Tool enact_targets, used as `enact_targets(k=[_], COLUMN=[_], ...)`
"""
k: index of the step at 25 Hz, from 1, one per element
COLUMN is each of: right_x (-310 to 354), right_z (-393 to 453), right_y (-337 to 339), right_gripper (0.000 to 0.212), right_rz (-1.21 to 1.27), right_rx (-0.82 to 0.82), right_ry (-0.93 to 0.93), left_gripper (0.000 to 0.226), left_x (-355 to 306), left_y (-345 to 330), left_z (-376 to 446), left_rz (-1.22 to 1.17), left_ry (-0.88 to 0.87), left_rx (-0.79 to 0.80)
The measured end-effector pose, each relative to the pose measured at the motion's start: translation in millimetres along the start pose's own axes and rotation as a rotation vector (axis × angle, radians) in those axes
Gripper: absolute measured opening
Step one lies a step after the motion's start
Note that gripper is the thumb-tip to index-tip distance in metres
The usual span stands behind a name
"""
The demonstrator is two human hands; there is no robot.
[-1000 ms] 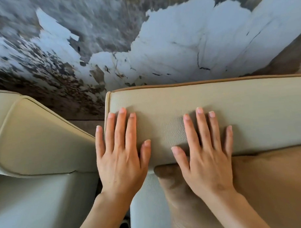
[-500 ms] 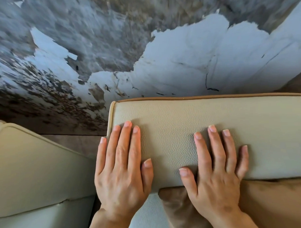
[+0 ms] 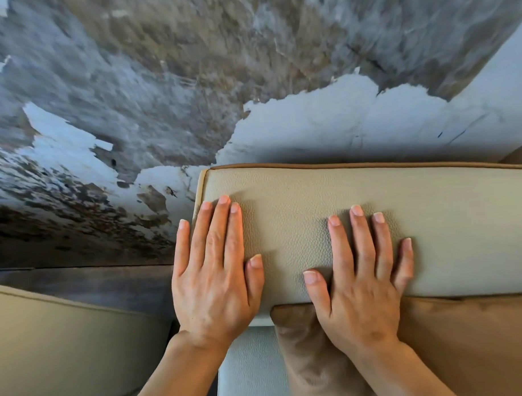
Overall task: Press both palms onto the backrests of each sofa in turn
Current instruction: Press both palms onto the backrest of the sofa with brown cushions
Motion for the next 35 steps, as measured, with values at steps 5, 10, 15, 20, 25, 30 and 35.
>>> enact_targets(k=[5, 10, 15, 20, 25, 30, 35], right_x=[-2.6, -4.5, -4.4, -4.5, 1.5, 18.8, 39.0], right_z=[17.0, 28.7, 33.6, 32.9, 36.7, 26.0, 22.9], right_y=[-12.9, -21.8, -24.8, -20.4, -6.5, 45.5, 167.1], right_gripper=[0.070, 0.069, 0.069, 0.068, 0.068, 0.067, 0.068], right_rz=[-0.003, -0.017, -0.022, -0.060, -0.100, -0.114, -0.085], right_rx=[-0.008, -0.015, -0.029, 0.023, 0.205, 0.319, 0.224], right_ry=[-0.018, -0.033, -0.033, -0.053, -0.077, -0.096, -0.072], left_gripper=[0.058, 0.058, 0.058, 0.058, 0.065, 0.065, 0.065], left_x=[3.8, 4.3, 5.6, 6.2, 8.7, 23.1, 48.2], left_y=[-15.5, -26.0, -31.1, -30.5, -26.6, 27.0, 141.6], left_z=[16.7, 31.3, 35.7, 34.1, 35.0, 18.4, 9.5], left_rz=[-0.002, -0.006, -0.010, -0.043, -0.117, -0.068, -0.037], left_ry=[-0.017, -0.032, -0.035, -0.031, -0.030, -0.066, -0.014], left_rx=[-0.025, -0.043, -0.049, 0.009, 0.248, 0.384, 0.321])
Point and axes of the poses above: each hand's wrist, its own z-axis towards the middle knuckle, its own y-axis out of the back of the hand, x = y × z, the point moved 9 cm from there along z, towards the middle knuckle, and after that the axes turned 9 degrees about -y, right-handed, at the moved point
